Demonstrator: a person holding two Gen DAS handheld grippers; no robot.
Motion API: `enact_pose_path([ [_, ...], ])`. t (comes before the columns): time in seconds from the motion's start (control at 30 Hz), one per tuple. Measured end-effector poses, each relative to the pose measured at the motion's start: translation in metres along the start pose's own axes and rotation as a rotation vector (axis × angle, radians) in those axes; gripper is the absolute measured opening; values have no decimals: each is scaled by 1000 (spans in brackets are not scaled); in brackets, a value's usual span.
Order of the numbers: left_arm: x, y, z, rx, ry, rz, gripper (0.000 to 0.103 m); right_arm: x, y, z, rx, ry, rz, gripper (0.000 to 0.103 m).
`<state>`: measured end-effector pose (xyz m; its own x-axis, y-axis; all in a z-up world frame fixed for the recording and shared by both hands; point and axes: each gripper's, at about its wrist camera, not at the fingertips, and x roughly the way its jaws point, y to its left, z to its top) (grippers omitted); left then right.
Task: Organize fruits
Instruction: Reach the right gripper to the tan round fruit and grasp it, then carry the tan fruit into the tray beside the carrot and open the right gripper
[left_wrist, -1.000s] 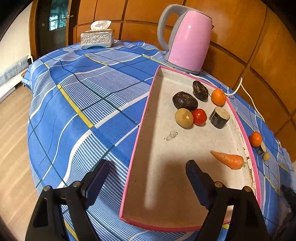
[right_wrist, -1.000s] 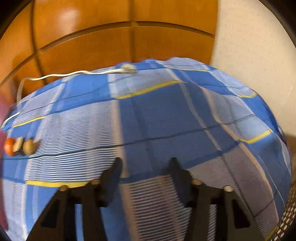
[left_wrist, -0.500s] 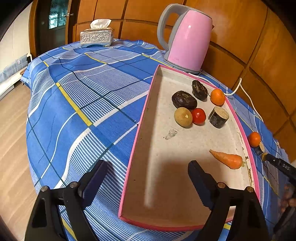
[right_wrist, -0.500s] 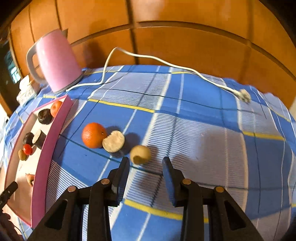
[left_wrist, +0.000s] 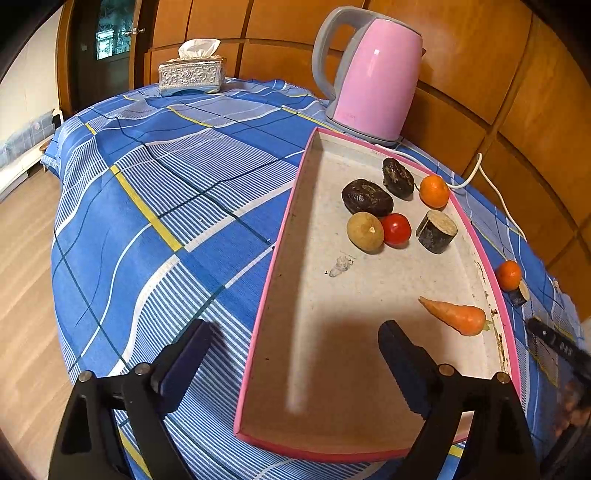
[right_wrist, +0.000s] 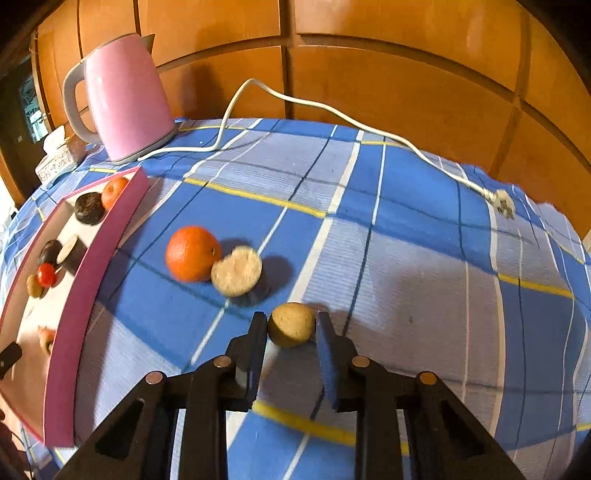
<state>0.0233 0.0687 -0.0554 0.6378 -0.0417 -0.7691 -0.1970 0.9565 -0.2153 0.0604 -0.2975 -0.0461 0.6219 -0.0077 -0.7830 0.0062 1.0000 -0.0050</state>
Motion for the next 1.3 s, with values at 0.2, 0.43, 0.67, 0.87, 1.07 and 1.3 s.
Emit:
enact_pose_path([
  [0.2, -2, 1, -2, -4, 3, 1, 93, -15, -9, -20, 63, -16, 5, 27],
  [0.43, -3, 2, -4, -15, 5, -1, 93, -28, -13, -36, 102, -29, 13, 27],
  [0.67, -2, 2, -5, -20, 8, 3, 94, -34, -12, -42, 123, -34, 12, 27],
  [0.87, -2, 2, -5, -18, 8, 3, 94, -43, 2, -39, 103, -44, 72, 27],
  [1.07, -1, 2, -5, -15, 8, 5, 95, -50, 48, -26, -18, -43, 208, 27],
  [1.3, -1, 1, -6, -11, 7, 7, 95, -53, 115, -1, -164, -56, 331, 27],
])
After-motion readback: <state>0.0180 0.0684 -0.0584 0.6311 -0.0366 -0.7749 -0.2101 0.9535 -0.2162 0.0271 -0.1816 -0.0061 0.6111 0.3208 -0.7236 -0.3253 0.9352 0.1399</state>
